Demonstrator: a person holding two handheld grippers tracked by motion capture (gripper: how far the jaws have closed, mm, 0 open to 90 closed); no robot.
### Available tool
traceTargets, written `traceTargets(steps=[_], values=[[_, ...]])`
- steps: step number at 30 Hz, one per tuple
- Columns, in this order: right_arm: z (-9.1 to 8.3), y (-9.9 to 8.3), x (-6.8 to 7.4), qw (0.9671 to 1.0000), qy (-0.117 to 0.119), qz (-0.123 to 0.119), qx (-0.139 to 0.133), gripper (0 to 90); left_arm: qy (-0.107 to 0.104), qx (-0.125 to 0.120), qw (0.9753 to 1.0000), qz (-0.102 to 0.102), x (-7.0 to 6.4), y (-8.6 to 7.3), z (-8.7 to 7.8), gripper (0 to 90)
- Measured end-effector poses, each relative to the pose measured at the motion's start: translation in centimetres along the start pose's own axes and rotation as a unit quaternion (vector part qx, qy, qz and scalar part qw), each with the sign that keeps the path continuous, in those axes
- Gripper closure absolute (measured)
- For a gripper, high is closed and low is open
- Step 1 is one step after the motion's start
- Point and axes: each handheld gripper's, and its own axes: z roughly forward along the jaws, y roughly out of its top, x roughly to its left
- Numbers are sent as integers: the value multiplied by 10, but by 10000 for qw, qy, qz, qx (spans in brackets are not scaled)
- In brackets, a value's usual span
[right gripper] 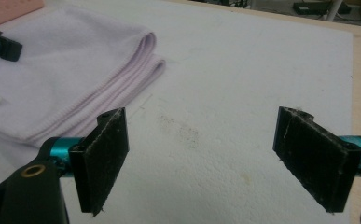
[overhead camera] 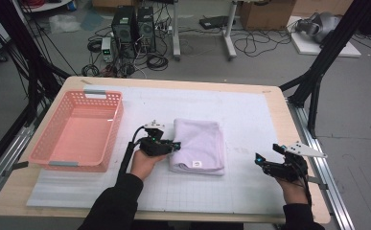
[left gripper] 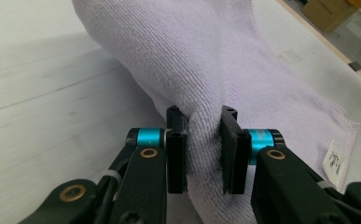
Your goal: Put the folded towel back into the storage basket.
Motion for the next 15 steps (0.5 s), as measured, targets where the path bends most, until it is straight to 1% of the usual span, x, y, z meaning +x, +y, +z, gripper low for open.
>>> traceTargets(steps=[4, 5, 7, 8, 11, 12, 15], values=[[1, 0, 0, 10000, -13, -17, 29, 170, 85, -87, 9999, -101, 15, -4, -15, 748], [1, 0, 0, 10000, -16, -36, 27, 170, 112, -104, 9998, -155, 19, -6, -19, 748], [1, 0, 0, 10000, -14, -35, 13, 170, 176, -112, 9996, -181, 24, -9, -26, 748], [2, 0, 1, 10000, -13, -25, 31, 170, 187, -104, 9996, -160, 27, -9, -29, 748], [2, 0, 3, 10000, 2, -45, 49, 170, 289, -184, 9993, -140, 31, -9, -37, 748], [2, 1, 3, 10000, 7, -54, 61, 170, 301, -207, 9992, -161, 32, -9, -39, 748], [3, 0, 4, 10000, -14, -51, 56, 170, 433, -191, 9988, -127, 36, -10, -45, 748]])
